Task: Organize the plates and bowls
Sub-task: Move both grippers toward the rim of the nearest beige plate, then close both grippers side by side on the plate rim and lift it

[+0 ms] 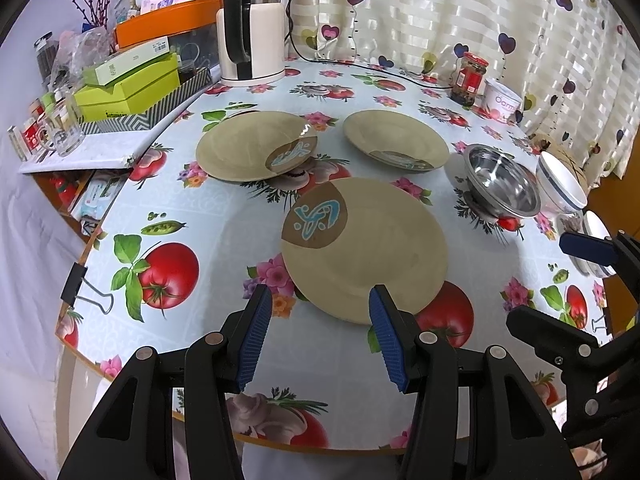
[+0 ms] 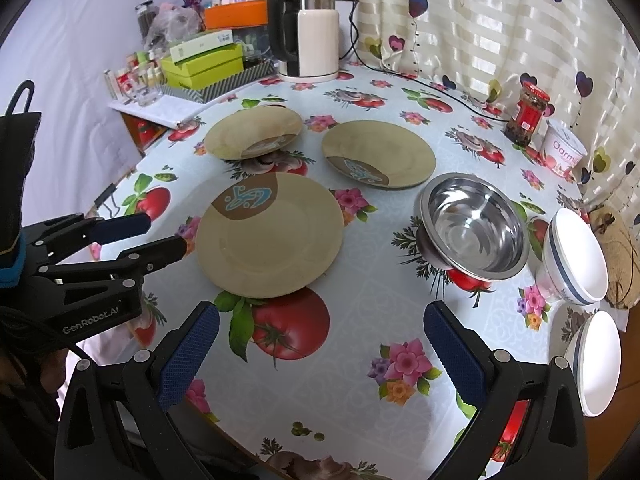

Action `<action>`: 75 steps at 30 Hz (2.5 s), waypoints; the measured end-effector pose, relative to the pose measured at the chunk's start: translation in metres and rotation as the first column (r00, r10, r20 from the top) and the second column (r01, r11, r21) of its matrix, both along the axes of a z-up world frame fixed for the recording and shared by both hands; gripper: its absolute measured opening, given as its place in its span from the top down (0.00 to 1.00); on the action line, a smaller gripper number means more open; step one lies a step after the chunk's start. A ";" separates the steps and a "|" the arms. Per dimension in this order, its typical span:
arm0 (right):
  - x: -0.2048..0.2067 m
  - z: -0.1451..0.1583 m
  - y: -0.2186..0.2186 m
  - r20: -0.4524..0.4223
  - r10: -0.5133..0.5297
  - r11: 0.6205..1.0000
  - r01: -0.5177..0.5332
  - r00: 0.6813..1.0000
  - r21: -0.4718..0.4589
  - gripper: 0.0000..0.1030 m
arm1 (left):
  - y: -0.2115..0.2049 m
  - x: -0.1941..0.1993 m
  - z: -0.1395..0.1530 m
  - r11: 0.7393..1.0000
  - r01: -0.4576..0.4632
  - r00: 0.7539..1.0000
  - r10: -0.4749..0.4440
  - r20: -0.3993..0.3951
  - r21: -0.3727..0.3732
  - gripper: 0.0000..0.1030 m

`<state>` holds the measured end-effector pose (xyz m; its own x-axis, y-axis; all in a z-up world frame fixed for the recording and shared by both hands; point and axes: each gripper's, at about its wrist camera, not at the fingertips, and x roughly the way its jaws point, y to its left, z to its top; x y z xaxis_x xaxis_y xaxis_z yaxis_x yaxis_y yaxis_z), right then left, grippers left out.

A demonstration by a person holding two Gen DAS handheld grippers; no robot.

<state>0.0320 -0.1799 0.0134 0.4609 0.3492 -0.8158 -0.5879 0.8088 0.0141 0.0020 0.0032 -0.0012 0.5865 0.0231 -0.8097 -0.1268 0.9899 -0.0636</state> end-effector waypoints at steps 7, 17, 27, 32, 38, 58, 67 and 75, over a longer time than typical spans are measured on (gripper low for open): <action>0.001 0.000 0.001 -0.006 0.003 1.000 -0.003 1.000 0.000 0.00 | 0.002 0.001 -0.002 1.000 0.002 1.000 -0.002 -0.004 -0.006 0.50; 0.006 -0.004 0.003 -0.021 0.009 1.000 -0.009 1.000 0.001 0.00 | 0.002 0.003 -0.005 1.000 0.001 1.000 -0.001 -0.006 -0.017 0.50; 0.009 -0.006 0.008 -0.025 0.019 1.000 -0.018 1.000 0.004 0.00 | 0.002 0.006 -0.006 1.000 -0.003 1.000 0.003 -0.004 -0.021 0.50; 0.011 -0.005 0.009 -0.026 0.020 1.000 -0.020 0.999 0.003 0.00 | 0.005 0.010 -0.005 1.000 -0.003 1.000 0.002 -0.002 -0.029 0.50; 0.012 -0.005 0.011 -0.025 0.021 1.000 -0.021 0.999 0.003 0.00 | 0.009 0.013 -0.005 0.999 0.002 1.000 -0.002 0.002 -0.041 0.50; 0.031 -0.014 0.026 -0.045 0.065 0.998 -0.065 0.997 -0.014 0.01 | 0.022 0.026 -0.013 0.997 -0.014 1.000 0.012 -0.023 -0.076 0.50; 0.039 -0.016 0.031 -0.058 0.071 0.997 -0.071 0.996 -0.006 0.05 | 0.028 0.031 -0.013 0.997 -0.022 1.000 0.021 -0.016 -0.071 0.50; 0.049 -0.016 0.039 -0.062 0.093 0.995 -0.094 0.994 -0.013 0.13 | 0.036 0.036 -0.011 0.997 -0.033 0.999 0.033 -0.001 -0.076 0.50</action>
<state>0.0807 -0.1406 -0.0027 0.3759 0.3750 -0.8474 -0.6593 0.7508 0.0398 0.0382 0.0394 -0.0122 0.5868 -0.0192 -0.8095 -0.1590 0.9775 -0.1385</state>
